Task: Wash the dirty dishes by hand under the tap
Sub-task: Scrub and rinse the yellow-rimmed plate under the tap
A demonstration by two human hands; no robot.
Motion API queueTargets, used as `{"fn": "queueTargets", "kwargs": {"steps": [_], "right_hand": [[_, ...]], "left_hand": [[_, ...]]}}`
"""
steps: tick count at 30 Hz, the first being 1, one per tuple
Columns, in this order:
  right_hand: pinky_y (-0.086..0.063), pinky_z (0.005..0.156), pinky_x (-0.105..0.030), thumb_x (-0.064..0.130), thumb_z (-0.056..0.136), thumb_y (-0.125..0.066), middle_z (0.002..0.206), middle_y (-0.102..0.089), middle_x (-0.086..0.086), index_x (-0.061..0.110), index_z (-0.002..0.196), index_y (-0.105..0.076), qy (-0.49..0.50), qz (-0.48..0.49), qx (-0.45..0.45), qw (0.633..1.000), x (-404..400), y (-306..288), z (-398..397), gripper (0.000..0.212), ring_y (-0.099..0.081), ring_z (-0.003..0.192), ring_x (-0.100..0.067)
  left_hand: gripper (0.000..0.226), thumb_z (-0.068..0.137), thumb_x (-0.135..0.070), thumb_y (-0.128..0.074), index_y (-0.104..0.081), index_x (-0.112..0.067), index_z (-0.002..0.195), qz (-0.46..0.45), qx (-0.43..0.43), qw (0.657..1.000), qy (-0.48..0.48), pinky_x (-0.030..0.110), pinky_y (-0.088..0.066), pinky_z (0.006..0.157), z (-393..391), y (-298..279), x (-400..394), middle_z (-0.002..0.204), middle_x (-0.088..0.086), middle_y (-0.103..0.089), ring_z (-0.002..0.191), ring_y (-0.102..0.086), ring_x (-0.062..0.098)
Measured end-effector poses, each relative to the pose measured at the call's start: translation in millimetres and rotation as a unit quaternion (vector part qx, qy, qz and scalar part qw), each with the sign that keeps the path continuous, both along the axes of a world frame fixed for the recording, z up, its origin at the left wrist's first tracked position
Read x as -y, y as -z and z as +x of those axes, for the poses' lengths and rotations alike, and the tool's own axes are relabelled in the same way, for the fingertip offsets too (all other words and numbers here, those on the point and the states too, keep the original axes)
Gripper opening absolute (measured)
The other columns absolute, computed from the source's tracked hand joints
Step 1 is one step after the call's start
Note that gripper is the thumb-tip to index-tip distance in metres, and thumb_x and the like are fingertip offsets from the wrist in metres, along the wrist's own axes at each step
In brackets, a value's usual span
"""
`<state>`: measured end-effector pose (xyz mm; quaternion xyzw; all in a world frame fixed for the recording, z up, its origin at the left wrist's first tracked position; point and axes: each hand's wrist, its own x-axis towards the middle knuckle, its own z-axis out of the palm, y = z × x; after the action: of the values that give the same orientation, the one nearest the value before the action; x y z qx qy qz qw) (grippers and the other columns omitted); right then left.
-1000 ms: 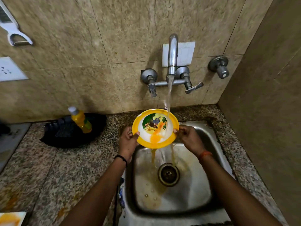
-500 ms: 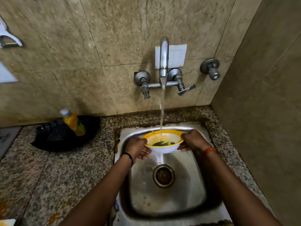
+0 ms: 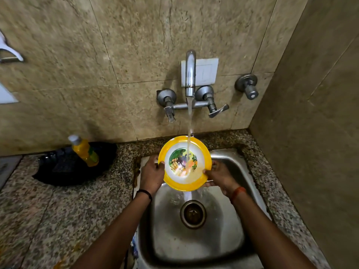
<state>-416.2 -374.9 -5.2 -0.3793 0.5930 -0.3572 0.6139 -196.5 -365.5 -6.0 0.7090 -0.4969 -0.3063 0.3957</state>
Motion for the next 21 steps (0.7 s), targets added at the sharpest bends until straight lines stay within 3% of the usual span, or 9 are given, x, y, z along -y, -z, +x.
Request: {"fn": "queueTargets", "kwargs": {"steps": [2, 5, 8, 10, 13, 15, 18, 19, 21], "right_hand": [[-0.059, 0.058, -0.042, -0.006, 0.090, -0.057, 0.095, -0.064, -0.012, 0.010, 0.095, -0.050, -0.007, -0.042, -0.031, 0.999, 1, -1, -7, 0.018, -0.064, 0.074, -0.027], [-0.056, 0.062, -0.042, -0.010, 0.087, -0.059, 0.081, -0.064, -0.007, 0.016, 0.079, -0.047, 0.000, -0.131, -0.089, 0.987, 1, 1, -16, 0.030, -0.061, 0.077, -0.025], [-0.051, 0.065, -0.032, -0.005, 0.086, -0.061, 0.072, -0.065, 0.004, 0.023, 0.076, -0.052, 0.002, -0.213, -0.139, 0.967, 1, 3, -21, 0.031, -0.059, 0.072, -0.012], [-0.050, 0.068, -0.019, 0.008, 0.086, -0.061, 0.078, -0.070, 0.007, 0.027, 0.079, -0.056, -0.011, -0.250, -0.150, 0.956, -3, 3, -22, 0.021, -0.064, 0.077, -0.004], [-0.050, 0.087, -0.025, 0.006, 0.088, -0.060, 0.105, -0.072, 0.001, 0.026, 0.085, -0.056, -0.039, -0.293, -0.192, 0.936, -6, 8, -29, 0.021, -0.065, 0.108, -0.012], [-0.049, 0.092, -0.025, -0.012, 0.079, -0.053, 0.114, -0.070, 0.005, 0.026, 0.084, -0.053, -0.057, -0.290, -0.224, 0.929, -8, 11, -33, 0.038, -0.061, 0.117, -0.009], [-0.043, 0.073, -0.022, -0.009, 0.077, -0.053, 0.090, -0.066, 0.012, 0.033, 0.083, -0.049, -0.085, -0.298, -0.312, 0.898, -13, 14, -34, 0.043, -0.063, 0.089, -0.008], [-0.043, 0.073, -0.022, -0.006, 0.079, -0.053, 0.092, -0.066, 0.009, 0.034, 0.089, -0.052, -0.091, -0.294, -0.337, 0.890, -16, 13, -33, 0.041, -0.063, 0.090, -0.012], [-0.046, 0.090, -0.025, -0.009, 0.080, -0.049, 0.116, -0.066, -0.001, 0.022, 0.116, -0.058, -0.094, -0.286, -0.339, 0.892, -22, 10, -30, 0.048, -0.060, 0.110, -0.018]], "left_hand": [[0.015, 0.096, -0.028, -0.053, -0.064, -0.025, 0.087, 0.040, -0.099, 0.994, -0.018, 0.049, -0.057, 0.079, -2, 7, -4, 0.096, 0.013, -0.070, 0.089, -0.068, 0.034], [0.046, 0.097, -0.056, -0.035, -0.067, -0.026, 0.087, 0.155, -0.236, 0.959, -0.032, 0.035, -0.058, 0.064, -4, 9, -8, 0.093, 0.013, -0.073, 0.085, -0.071, 0.031], [0.075, 0.091, -0.071, -0.018, -0.061, -0.012, 0.106, 0.291, -0.400, 0.869, -0.008, 0.041, -0.053, 0.078, -4, 7, -3, 0.109, 0.020, -0.065, 0.101, -0.064, 0.038], [0.072, 0.095, -0.064, -0.024, -0.054, -0.002, 0.115, 0.311, -0.512, 0.801, -0.002, 0.050, -0.048, 0.089, -7, 2, -1, 0.117, 0.027, -0.059, 0.108, -0.059, 0.044], [0.038, 0.101, -0.025, -0.038, -0.052, 0.006, 0.117, 0.254, -0.614, 0.745, -0.046, 0.047, -0.047, 0.086, -13, -11, 1, 0.119, 0.029, -0.059, 0.100, -0.060, 0.040], [0.025, 0.099, -0.007, -0.038, -0.053, 0.007, 0.114, 0.209, -0.619, 0.754, -0.072, 0.047, -0.046, 0.086, -16, -17, 7, 0.123, 0.024, -0.060, 0.099, -0.061, 0.032], [0.028, 0.097, -0.001, -0.043, -0.050, 0.007, 0.123, 0.173, -0.589, 0.787, -0.065, 0.041, -0.050, 0.080, -21, -28, 15, 0.103, 0.017, -0.066, 0.087, -0.064, 0.024], [0.027, 0.097, -0.002, -0.045, -0.051, 0.004, 0.122, 0.168, -0.581, 0.794, -0.058, 0.039, -0.051, 0.075, -23, -31, 17, 0.103, 0.015, -0.066, 0.086, -0.064, 0.024], [0.023, 0.096, -0.004, -0.048, -0.052, 0.000, 0.118, 0.159, -0.574, 0.802, -0.049, 0.040, -0.052, 0.068, -24, -36, 20, 0.111, 0.016, -0.063, 0.090, -0.063, 0.026]]}}
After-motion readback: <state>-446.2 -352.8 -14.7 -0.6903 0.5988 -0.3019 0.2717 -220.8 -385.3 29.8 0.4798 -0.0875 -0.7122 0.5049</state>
